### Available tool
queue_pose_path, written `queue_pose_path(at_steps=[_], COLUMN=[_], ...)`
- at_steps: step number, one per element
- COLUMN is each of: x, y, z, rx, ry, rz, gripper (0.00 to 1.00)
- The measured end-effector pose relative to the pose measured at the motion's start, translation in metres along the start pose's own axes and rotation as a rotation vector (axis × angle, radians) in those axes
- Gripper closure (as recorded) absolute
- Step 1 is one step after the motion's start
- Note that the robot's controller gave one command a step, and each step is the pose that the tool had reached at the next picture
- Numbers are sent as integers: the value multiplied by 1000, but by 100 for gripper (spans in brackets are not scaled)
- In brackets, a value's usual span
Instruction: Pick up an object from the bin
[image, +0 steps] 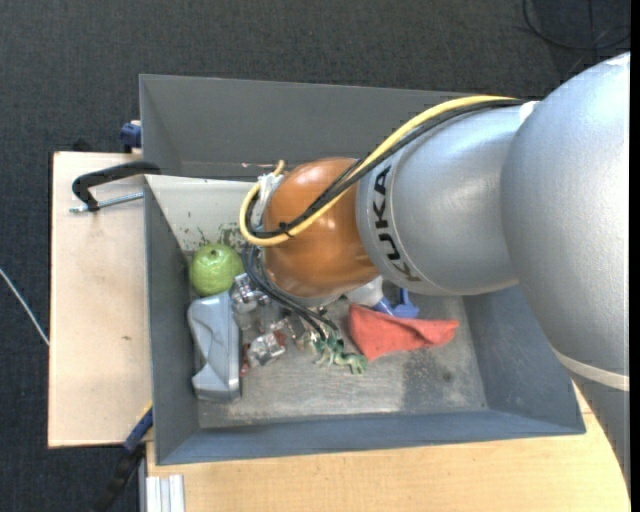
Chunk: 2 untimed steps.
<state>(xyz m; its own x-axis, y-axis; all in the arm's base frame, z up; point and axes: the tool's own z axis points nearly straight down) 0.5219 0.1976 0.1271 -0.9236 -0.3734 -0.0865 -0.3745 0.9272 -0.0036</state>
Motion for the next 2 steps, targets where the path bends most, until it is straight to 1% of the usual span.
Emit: queue_pose_path(at_steps=[1,2], x=[0,4], y=[0,-1], z=[0,3], rx=[0,4], ry=[-1,21], rz=[0,-3], gripper=[100,100])
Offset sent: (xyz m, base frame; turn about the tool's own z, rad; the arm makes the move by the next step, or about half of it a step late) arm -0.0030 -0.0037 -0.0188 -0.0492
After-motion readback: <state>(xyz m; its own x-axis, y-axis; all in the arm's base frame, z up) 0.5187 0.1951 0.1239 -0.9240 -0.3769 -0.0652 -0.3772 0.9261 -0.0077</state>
